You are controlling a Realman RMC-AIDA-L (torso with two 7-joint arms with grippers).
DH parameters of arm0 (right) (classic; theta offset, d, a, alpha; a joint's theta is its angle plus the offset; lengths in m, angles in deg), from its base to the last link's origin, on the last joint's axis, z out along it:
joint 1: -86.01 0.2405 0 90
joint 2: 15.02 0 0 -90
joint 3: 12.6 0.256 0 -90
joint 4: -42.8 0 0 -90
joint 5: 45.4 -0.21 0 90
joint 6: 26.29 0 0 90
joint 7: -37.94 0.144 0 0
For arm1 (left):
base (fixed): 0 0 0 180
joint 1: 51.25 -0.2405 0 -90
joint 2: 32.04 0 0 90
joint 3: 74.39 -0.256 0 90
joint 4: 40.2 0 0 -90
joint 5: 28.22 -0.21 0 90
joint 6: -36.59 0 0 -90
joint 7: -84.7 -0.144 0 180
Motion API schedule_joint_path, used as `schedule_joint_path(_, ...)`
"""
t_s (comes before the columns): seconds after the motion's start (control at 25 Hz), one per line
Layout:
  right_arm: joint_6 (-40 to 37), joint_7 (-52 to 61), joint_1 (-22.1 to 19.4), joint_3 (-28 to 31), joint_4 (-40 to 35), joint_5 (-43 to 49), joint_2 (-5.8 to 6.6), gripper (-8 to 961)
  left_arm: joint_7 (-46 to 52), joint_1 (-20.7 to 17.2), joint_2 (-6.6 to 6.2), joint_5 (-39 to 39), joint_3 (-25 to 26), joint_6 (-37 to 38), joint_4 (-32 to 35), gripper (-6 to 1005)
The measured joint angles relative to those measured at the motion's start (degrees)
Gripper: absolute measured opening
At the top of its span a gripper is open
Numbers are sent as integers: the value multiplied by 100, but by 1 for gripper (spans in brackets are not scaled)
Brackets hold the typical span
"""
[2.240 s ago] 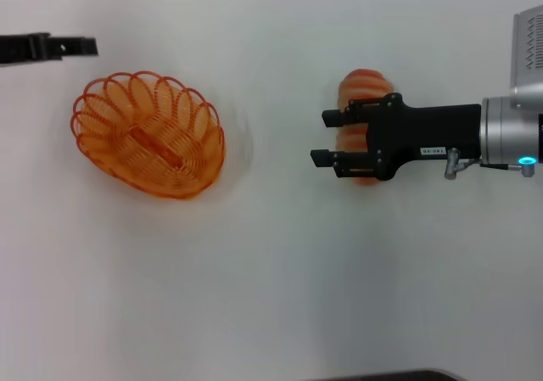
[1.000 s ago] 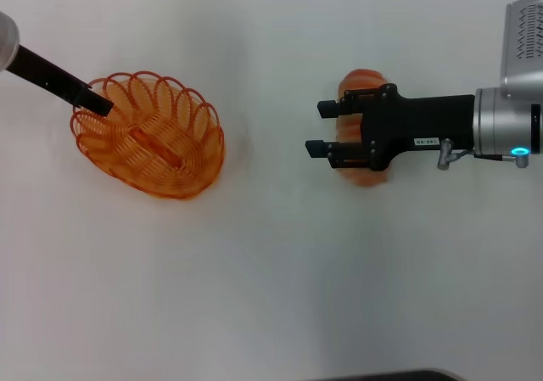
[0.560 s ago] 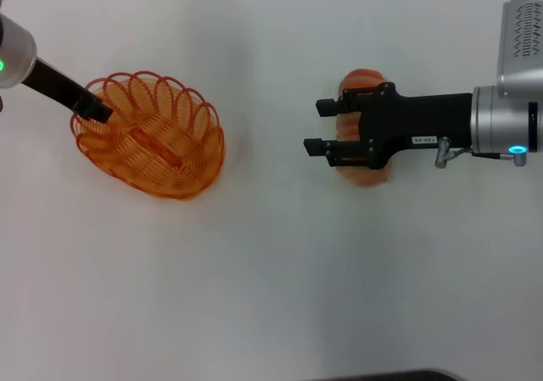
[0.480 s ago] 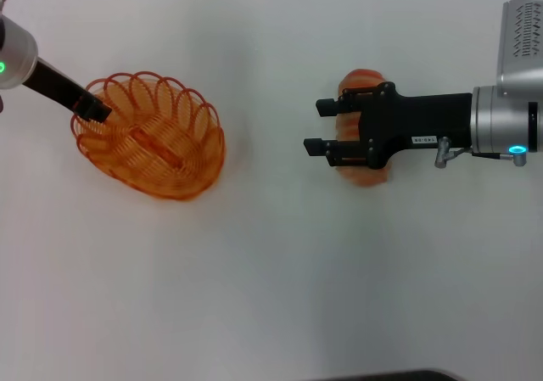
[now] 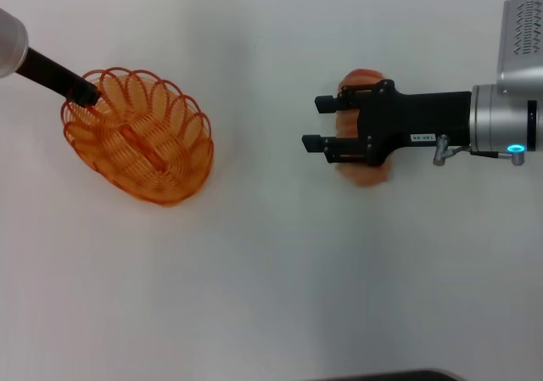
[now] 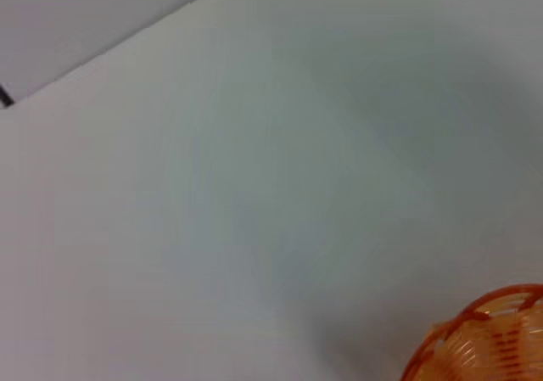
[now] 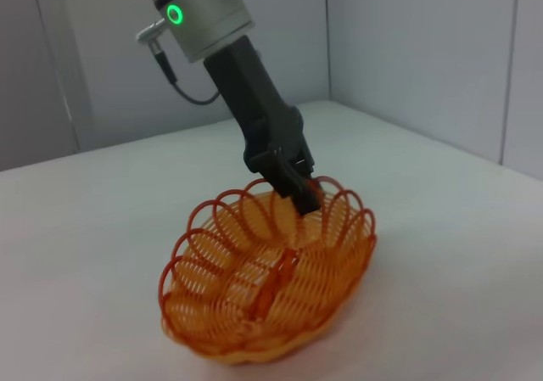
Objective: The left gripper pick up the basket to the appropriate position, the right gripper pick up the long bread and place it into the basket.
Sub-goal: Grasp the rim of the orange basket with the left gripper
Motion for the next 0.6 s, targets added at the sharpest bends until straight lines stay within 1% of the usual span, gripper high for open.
schedule_joint_path(0.12, 0, 0, -16, 3, 0, -119, 0, 663, 325, 18, -29, 5, 148, 239, 35, 178)
schedule_joint_path(0.2, 19, 0, -25, 10, 1, -212, 0, 663, 473, 54, -44, 24, 420, 462, 44, 134)
schedule_joint_path(0.24, 56, -1, -30, 13, 6, -267, -1, 663, 534, 72, -47, 43, 731, 653, 87, 130)
schedule_joint_path(0.32, 184, -3, -40, 22, 27, -381, 0, 663, 560, 73, -37, 49, 988, 814, 153, 123)
schedule_joint_path(0.44, 334, -6, -47, 25, 127, -589, 0, 663, 576, 20, 9, 60, 1454, 1110, 351, 112)
schedule_joint_path(0.6, 532, -11, -7, 28, 252, -777, 0, 663, 647, -88, 138, 65, 2034, 1547, 654, 98)
